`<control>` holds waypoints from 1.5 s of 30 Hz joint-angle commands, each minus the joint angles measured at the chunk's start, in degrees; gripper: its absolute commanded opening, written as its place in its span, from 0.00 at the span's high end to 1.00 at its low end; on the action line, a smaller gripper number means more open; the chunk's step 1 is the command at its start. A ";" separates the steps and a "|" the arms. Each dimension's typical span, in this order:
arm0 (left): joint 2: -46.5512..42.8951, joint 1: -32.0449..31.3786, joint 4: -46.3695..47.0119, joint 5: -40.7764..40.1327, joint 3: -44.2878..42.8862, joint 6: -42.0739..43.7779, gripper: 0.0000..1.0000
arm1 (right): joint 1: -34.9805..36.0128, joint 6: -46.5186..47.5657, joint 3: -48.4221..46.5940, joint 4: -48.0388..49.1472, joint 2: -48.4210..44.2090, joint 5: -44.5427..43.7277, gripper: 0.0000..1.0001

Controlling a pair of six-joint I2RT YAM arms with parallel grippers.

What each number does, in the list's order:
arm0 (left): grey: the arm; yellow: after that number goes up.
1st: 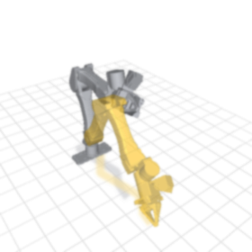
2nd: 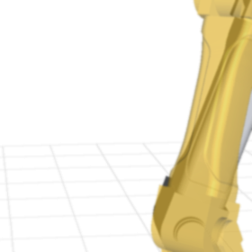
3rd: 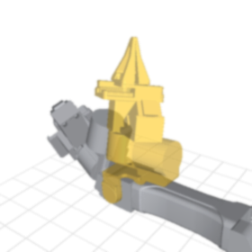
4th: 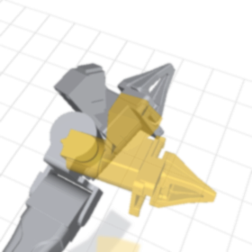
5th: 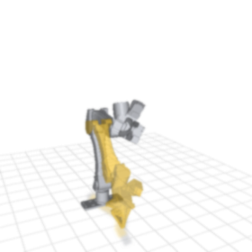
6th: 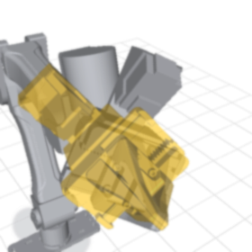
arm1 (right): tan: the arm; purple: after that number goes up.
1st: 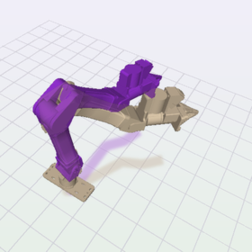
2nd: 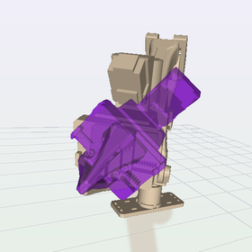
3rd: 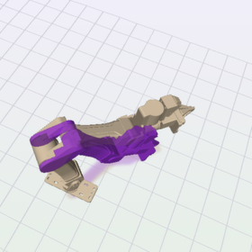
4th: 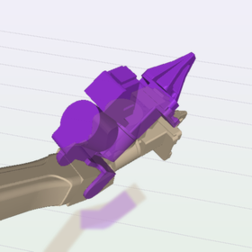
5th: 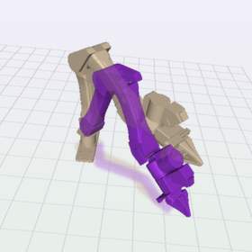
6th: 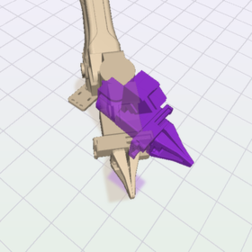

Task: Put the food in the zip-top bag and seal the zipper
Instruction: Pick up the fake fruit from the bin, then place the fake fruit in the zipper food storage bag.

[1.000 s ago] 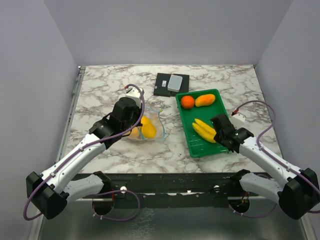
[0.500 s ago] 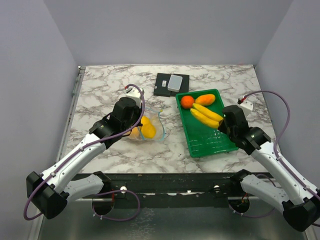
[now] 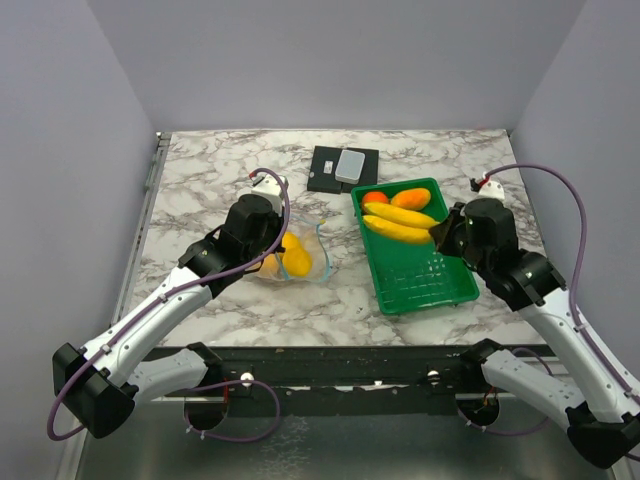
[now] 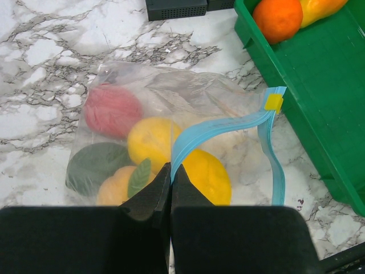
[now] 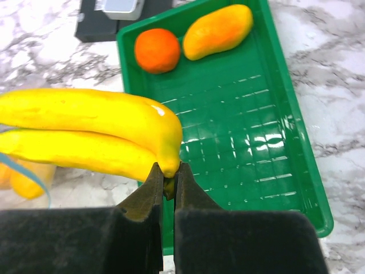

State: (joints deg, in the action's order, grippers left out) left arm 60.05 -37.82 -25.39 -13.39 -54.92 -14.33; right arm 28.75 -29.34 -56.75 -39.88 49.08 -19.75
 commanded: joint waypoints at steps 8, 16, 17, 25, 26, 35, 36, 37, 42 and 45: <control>0.04 0.12 0.78 0.03 0.34 -0.53 1.00 | 0.68 7.51 -3.89 3.35 -1.72 15.39 0.99; 0.27 0.12 0.78 -0.32 0.34 -0.55 1.00 | 3.64 7.33 -5.60 2.71 0.49 16.16 0.99; 0.39 0.14 0.78 -0.32 0.34 -0.59 1.00 | 4.51 7.22 -5.77 2.77 0.69 15.44 0.99; 0.75 0.12 0.70 -0.32 0.34 -0.58 1.00 | 13.51 6.60 -7.72 2.47 4.12 6.10 0.99; 0.77 0.12 0.68 -0.32 0.34 -0.53 1.00 | 14.66 6.66 -8.13 2.11 4.59 4.40 0.99; 0.88 0.12 0.69 -0.31 0.25 -0.54 1.00 | 26.78 3.15 -15.12 -4.35 13.30 -15.40 0.99; 0.86 0.16 0.69 -0.26 0.28 -0.53 1.00 | 28.07 2.31 -16.24 -5.59 15.21 -18.13 0.99; 0.86 0.17 0.69 -0.24 0.26 -0.56 1.00 | 29.10 1.44 -17.37 -6.90 16.10 -19.95 0.99; 0.68 0.12 0.69 -0.15 0.25 -0.53 1.00 | 33.03 -1.83 -20.67 -10.24 21.92 -25.20 0.99; 0.59 0.12 0.69 0.02 0.25 -0.54 1.00 | 34.99 -4.01 -22.74 -12.63 25.12 -28.32 0.99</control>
State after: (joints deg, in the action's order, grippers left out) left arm 60.69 -37.82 -25.39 -13.41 -54.92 -14.33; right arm 61.54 -29.10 -76.09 -47.31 71.37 -39.55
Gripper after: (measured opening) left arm 0.005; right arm 0.047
